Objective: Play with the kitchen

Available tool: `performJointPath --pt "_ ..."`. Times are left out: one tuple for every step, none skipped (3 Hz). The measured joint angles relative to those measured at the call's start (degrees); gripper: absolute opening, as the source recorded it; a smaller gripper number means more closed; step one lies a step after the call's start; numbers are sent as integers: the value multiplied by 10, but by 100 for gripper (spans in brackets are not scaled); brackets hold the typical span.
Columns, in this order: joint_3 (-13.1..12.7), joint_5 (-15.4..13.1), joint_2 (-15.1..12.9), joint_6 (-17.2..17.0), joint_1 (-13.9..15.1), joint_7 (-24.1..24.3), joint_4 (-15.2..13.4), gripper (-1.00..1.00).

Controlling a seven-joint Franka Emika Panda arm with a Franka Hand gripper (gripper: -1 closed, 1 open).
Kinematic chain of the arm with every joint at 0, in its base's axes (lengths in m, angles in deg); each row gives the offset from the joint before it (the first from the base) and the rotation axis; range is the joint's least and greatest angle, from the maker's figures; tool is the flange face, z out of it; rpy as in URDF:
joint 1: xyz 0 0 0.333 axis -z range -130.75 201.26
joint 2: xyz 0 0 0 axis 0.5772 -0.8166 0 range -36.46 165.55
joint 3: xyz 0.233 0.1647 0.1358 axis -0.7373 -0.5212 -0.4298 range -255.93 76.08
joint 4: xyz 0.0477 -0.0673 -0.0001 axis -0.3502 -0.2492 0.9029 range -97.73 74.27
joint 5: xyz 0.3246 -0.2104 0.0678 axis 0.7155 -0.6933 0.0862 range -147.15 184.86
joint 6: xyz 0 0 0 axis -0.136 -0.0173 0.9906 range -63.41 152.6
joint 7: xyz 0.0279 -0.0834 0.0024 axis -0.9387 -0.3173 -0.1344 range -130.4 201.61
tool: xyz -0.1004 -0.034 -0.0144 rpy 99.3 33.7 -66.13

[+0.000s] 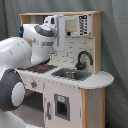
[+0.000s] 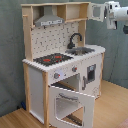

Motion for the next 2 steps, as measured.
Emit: performJointPath --pt "-16 0 -49 17 0 0 38 -100" --pt "-34 0 -92 35 0 0 71 -100"
